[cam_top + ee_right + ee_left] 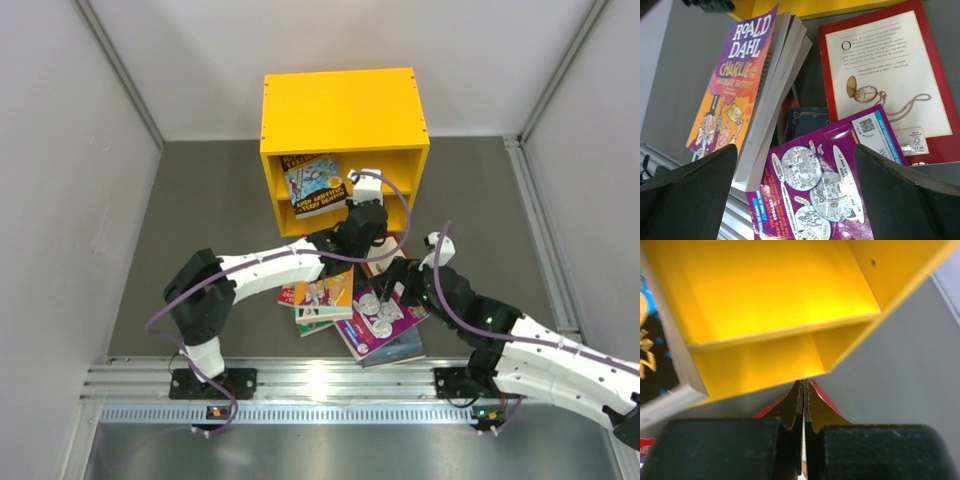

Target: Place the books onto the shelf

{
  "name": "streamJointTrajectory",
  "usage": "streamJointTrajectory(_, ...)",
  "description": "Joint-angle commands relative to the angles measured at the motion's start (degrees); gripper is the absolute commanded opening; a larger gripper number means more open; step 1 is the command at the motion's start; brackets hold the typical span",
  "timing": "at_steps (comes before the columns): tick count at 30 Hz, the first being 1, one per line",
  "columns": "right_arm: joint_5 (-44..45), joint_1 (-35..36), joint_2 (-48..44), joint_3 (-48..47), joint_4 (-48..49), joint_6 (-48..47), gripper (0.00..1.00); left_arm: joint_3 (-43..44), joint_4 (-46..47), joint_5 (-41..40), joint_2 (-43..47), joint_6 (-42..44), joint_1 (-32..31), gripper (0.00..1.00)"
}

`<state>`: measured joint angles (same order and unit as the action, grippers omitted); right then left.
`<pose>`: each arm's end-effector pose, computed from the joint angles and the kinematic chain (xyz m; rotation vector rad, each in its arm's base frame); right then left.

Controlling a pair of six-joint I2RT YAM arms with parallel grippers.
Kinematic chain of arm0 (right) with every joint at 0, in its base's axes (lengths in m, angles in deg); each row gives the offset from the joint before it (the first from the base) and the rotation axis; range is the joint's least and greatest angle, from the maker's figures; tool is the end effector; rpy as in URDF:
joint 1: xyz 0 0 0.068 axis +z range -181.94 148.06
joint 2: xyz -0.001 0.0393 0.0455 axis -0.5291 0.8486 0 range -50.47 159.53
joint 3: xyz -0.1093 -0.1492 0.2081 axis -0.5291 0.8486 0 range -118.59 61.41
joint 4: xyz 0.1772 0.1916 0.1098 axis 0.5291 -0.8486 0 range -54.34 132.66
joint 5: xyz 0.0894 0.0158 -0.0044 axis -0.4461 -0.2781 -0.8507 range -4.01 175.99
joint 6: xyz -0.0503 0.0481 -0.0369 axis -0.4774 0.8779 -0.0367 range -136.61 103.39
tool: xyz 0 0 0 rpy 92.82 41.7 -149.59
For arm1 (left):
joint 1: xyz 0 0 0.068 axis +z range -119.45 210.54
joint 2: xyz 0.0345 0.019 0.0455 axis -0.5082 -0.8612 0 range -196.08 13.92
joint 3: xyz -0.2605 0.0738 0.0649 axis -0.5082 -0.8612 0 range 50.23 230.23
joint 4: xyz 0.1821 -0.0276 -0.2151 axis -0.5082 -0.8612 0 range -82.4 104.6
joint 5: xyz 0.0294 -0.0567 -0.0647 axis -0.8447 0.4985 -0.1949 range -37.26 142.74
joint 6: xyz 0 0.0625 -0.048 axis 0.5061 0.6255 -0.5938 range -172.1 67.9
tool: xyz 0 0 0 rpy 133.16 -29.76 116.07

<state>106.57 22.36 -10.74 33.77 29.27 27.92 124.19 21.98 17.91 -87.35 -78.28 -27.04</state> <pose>0.1424 0.1575 0.2296 0.0596 2.0640 0.7412 0.2793 -0.3678 0.2642 0.1082 1.8736 -0.4297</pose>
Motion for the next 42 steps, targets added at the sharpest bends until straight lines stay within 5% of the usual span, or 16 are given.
streamJointTrajectory(1,0.87,-0.95,1.49,-0.66,1.35,-1.2,1.0,3.92,1.86,-6.82,-1.03,2.79,0.89,0.0)
streamJointTrajectory(16,-0.36,-1.57,4.39,-0.75,3.28,-1.55,1.0,-3.55,-1.83,-8.49,6.43,-0.98,11.78,0.0)
streamJointTrajectory(30,-1.24,-1.74,6.24,-0.75,4.51,-0.68,1.0,-1.27,-1.67,-11.57,4.6,-1.86,14.25,0.0)
streamJointTrajectory(42,-0.98,-1.74,5.27,0.57,4.24,-0.85,1.0,-10.76,2.47,7.84,15.92,-4.59,14.34,0.0)
